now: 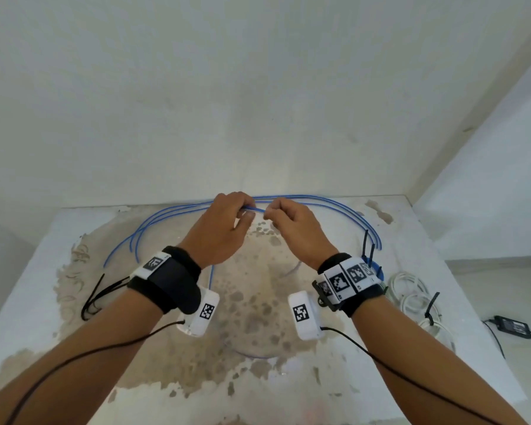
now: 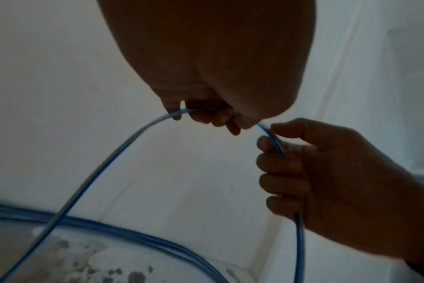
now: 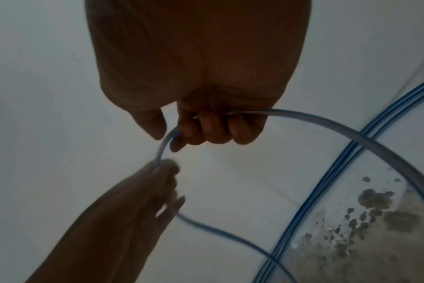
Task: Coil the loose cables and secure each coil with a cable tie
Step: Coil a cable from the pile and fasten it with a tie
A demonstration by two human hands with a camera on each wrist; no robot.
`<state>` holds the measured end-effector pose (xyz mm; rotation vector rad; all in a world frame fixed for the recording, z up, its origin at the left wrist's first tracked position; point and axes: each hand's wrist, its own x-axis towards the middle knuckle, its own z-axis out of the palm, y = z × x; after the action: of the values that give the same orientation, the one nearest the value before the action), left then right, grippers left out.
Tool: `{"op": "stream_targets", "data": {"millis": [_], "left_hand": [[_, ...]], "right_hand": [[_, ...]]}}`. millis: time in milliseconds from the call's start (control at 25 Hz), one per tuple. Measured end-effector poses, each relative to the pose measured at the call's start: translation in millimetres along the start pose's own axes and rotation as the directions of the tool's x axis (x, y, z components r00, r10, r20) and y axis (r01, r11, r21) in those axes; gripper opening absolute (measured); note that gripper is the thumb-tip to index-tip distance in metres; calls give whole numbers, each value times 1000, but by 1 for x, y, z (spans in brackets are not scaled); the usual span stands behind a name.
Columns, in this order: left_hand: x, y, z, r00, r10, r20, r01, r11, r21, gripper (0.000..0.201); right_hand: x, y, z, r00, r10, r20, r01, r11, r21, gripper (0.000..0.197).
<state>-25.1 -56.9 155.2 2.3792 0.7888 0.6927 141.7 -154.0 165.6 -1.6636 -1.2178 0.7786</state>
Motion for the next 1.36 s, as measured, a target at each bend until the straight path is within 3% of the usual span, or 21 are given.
{"op": "stream_targets", "data": {"millis": [120,200,240,280,360,440,520,680,760,840,920,1040,1160,1240,1360], "left_hand": [[-14,-3,0,987,-80,-136,72,996,-57,9],[-24,-1,2,993,-95,-76,89,993,-75,9],[-31,0,5,994,-108,-13,106,989,-101,9],[-39,1,8,992,-117,52,123,982,-146,7],[-52,5,14,985,-99,141,132,960,-249,13],[-59,13,22,988,-108,113,136,948,-288,25],[-59,22,29,984,-181,3,170,918,-358,25],[-58,23,30,910,-397,-123,285,812,-510,8],[-57,17,25,877,-466,-119,307,732,-608,10],[-57,10,18,844,-531,-79,325,623,-712,21],[-54,4,8,832,-552,-47,331,563,-757,25],[-52,-7,-8,872,-490,-9,346,628,-698,22],[-54,-21,-19,892,-445,74,387,669,-635,22],[-56,-25,-25,894,-425,139,414,671,-615,23],[-56,-28,-32,908,-360,215,415,698,-583,21]], "right_hand": [[-11,20,-15,994,106,-18,-107,993,-58,50],[-16,27,-19,979,179,-99,-158,970,187,48],[-14,27,-18,961,249,-122,-176,886,428,45],[-11,23,-18,939,326,-105,-183,737,651,42],[-5,13,-13,917,396,-45,-160,469,868,39],[-3,4,-1,915,404,-5,-137,322,937,39],[-4,-3,16,908,418,36,-129,196,972,39],[-11,-9,42,890,436,134,-150,2,989,39],[-15,-10,53,892,421,164,-164,-36,986,39],[-21,-12,66,894,414,172,-205,37,978,37],[-24,-13,78,893,429,135,-263,253,931,29],[-20,-18,85,916,401,31,-256,522,814,31],[-12,-31,86,973,212,-96,-143,870,473,32],[-13,-40,90,994,78,-71,-57,964,261,38],[-17,-42,94,992,12,-124,1,995,100,48]]}}
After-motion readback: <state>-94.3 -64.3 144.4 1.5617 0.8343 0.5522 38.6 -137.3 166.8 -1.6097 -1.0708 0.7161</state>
